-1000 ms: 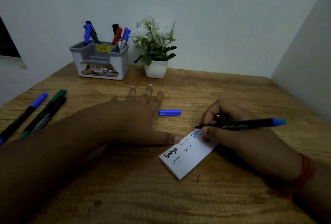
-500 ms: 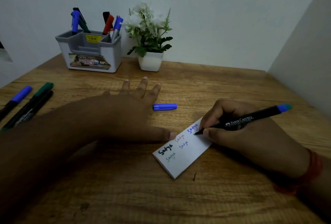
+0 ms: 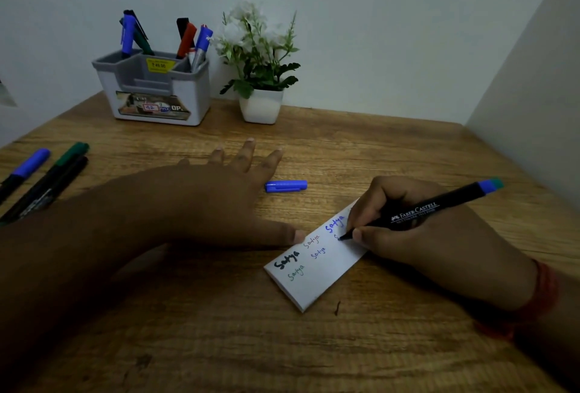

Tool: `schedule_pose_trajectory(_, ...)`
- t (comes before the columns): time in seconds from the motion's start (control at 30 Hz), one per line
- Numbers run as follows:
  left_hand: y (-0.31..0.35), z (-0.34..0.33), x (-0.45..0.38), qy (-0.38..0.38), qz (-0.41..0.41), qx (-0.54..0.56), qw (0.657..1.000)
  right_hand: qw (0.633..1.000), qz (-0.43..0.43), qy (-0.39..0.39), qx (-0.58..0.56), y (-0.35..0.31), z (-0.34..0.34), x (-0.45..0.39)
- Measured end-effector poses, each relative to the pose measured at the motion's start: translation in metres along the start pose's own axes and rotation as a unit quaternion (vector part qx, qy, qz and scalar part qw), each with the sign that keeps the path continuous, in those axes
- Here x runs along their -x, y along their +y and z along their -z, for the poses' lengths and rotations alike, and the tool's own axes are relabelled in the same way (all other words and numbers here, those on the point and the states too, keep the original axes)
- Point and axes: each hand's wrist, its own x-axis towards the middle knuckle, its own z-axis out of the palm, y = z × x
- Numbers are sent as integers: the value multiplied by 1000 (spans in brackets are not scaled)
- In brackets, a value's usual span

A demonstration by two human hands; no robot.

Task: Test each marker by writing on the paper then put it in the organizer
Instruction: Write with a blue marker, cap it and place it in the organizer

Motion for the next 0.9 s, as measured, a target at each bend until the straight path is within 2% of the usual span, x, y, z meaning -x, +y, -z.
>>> schedule_pose_trajectory(0.17,-4,-4,-7,15,1,-3,1000,999,-12,25,-16,0,-1,-1)
schedule_pose_trajectory(0.37,-5,-5,-10,16,-3,-6,1000,999,-25,12,-16,-2,-1,-1)
schedule_pose_trajectory(0.9,-4,-5,-9,9,-4,-6,1000,999,-16,37,5,0,-2,-1)
